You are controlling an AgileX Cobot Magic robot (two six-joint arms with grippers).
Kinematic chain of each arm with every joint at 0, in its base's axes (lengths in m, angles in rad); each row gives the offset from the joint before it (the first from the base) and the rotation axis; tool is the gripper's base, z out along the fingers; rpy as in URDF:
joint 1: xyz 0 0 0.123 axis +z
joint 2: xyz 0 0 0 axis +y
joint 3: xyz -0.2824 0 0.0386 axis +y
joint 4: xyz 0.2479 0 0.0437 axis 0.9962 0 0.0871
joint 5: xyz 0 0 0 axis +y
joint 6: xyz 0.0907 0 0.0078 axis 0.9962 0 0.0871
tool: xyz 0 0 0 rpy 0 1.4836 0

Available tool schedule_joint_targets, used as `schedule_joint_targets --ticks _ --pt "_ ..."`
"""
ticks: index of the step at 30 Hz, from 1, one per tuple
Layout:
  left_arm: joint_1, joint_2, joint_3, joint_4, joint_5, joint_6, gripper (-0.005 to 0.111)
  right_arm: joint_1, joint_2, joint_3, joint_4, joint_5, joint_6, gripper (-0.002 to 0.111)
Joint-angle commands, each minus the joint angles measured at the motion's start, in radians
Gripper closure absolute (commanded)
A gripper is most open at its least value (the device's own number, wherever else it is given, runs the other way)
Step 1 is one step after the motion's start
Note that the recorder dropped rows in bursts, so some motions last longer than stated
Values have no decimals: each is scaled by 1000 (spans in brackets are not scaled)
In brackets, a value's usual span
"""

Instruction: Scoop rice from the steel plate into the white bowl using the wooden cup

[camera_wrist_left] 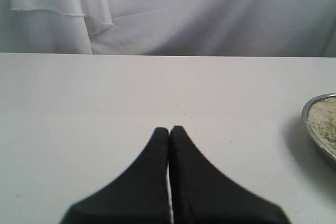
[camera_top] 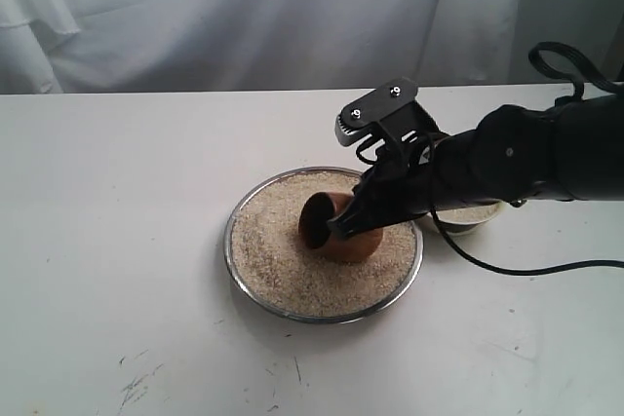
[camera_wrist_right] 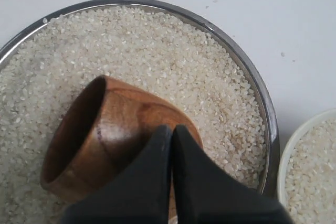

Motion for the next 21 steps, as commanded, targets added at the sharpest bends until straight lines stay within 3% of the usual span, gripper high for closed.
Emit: schedule_joint_targets --ticks 1,10,21 --pt "-2 -5 5 -1 -6 -3 107 9 3 -10 30 6 -8 108" --pt "-2 -5 5 -1 -6 -3 107 73 8 -10 34 10 -15 108" --pt "-2 -5 5 -1 -6 -3 107 73 10 -10 45 -8 -22 108"
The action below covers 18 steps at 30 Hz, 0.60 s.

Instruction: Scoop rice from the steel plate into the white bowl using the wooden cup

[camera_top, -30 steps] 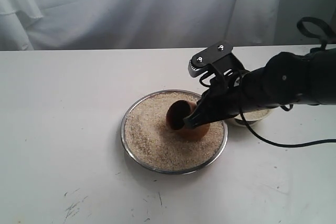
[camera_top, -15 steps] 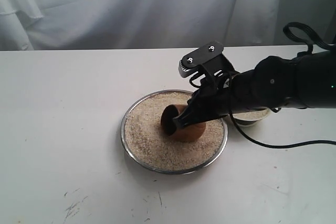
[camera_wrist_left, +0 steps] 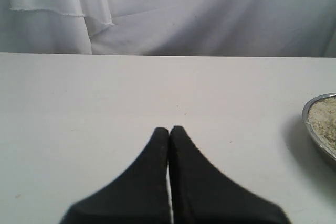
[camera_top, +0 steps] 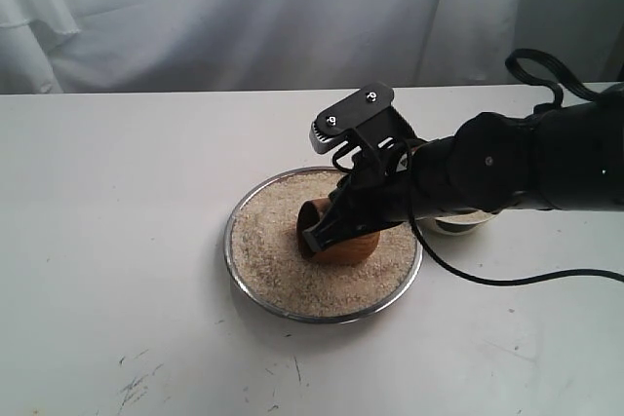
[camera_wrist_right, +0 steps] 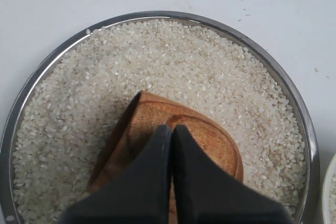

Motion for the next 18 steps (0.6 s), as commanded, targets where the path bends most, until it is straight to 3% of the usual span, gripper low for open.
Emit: schedule_joint_targets --ticks 1,12,18 --pt "-2 -5 5 -1 -6 -3 107 5 9 -3 8 -3 -8 108" --pt "-2 -5 5 -1 -6 -3 107 5 18 -3 7 -43 -9 108" --pt "-2 -5 5 -1 -6 -3 107 5 -44 -3 12 32 -25 108"
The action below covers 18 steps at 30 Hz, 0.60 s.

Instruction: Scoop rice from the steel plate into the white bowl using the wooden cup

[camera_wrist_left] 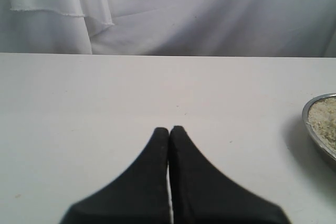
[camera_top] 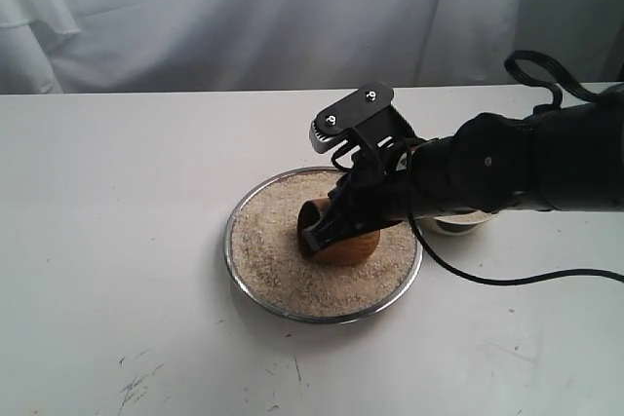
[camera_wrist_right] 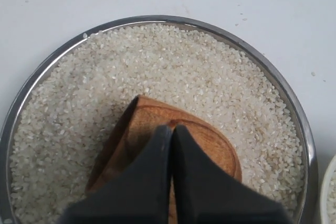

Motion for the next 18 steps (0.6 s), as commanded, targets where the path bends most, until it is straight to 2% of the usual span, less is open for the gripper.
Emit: schedule_joint_targets --ticks 1,7,18 --pt "-2 -5 5 -1 -6 -3 107 5 -50 -3 5 60 -11 108" --pt "-2 -5 5 -1 -6 -3 107 5 -32 -3 7 108 -9 108" --pt "-2 -5 5 -1 -6 -3 107 14 36 -3 35 40 -15 108"
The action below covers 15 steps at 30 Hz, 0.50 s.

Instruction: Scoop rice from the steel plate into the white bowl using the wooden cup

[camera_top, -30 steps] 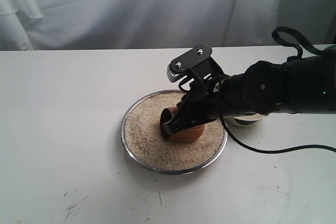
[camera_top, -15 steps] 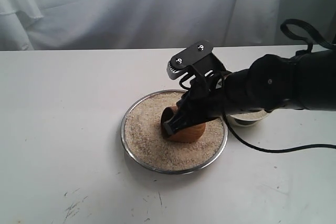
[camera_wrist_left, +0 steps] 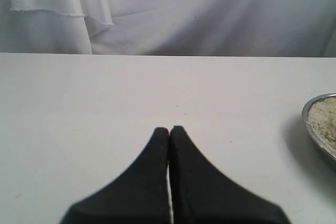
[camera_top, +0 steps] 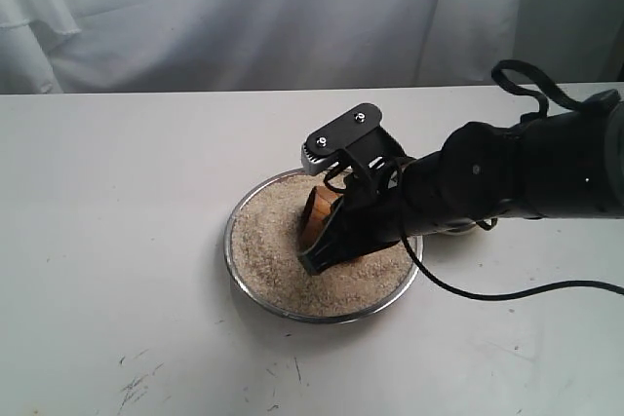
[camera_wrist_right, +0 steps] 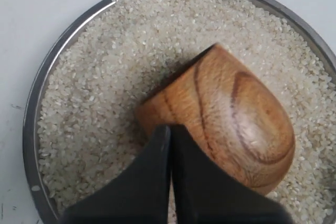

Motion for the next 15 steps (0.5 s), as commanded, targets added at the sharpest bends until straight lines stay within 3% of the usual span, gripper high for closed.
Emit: schedule_joint_targets --ticks 1,12,15 --pt "-2 -5 5 -1 -6 -3 107 3 17 -3 24 -41 -13 108" --pt "-2 -5 5 -1 -6 -3 107 3 -96 -3 15 52 -13 108" --pt "-2 -5 5 -1 -6 -3 107 -24 -144 -3 -68 87 -13 108"
